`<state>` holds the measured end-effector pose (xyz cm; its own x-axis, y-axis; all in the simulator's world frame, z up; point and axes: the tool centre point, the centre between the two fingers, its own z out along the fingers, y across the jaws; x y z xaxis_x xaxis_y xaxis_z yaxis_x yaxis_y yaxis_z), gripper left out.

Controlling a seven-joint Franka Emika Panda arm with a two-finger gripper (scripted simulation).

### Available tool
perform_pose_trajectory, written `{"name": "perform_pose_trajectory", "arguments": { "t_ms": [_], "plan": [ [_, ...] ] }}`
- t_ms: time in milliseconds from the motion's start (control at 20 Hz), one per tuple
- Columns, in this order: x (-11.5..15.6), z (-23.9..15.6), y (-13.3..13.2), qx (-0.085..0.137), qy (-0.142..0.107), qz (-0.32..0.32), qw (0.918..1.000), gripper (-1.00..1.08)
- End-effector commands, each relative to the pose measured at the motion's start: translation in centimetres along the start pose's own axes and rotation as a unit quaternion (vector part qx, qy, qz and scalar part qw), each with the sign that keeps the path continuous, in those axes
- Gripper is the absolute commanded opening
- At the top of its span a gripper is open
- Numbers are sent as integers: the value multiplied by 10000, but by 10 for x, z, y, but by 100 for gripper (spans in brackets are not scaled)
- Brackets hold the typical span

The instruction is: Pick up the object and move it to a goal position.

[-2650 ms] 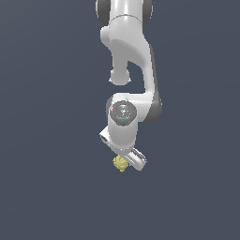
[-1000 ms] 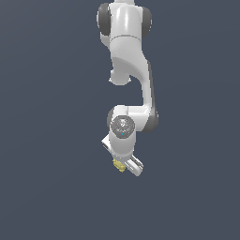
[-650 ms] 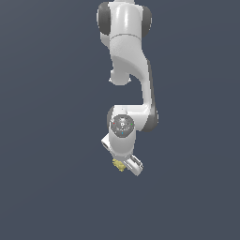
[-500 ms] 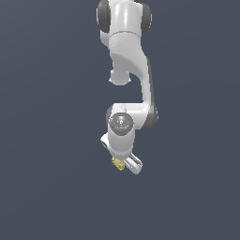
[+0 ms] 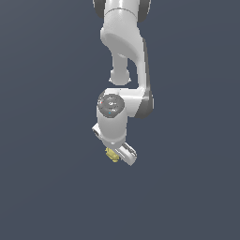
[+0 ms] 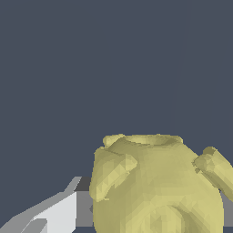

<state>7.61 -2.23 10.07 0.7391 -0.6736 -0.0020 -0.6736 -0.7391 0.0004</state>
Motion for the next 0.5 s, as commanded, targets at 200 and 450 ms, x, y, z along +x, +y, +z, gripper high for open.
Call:
{"name": "perform_pose_trajectory", "arguments": {
  "t_ms": [200,450],
  "plan": [
    [5,-63,38,9,3,5,10000,-100],
    [9,-115,70,11,1,6,10000,-100]
  ]
}}
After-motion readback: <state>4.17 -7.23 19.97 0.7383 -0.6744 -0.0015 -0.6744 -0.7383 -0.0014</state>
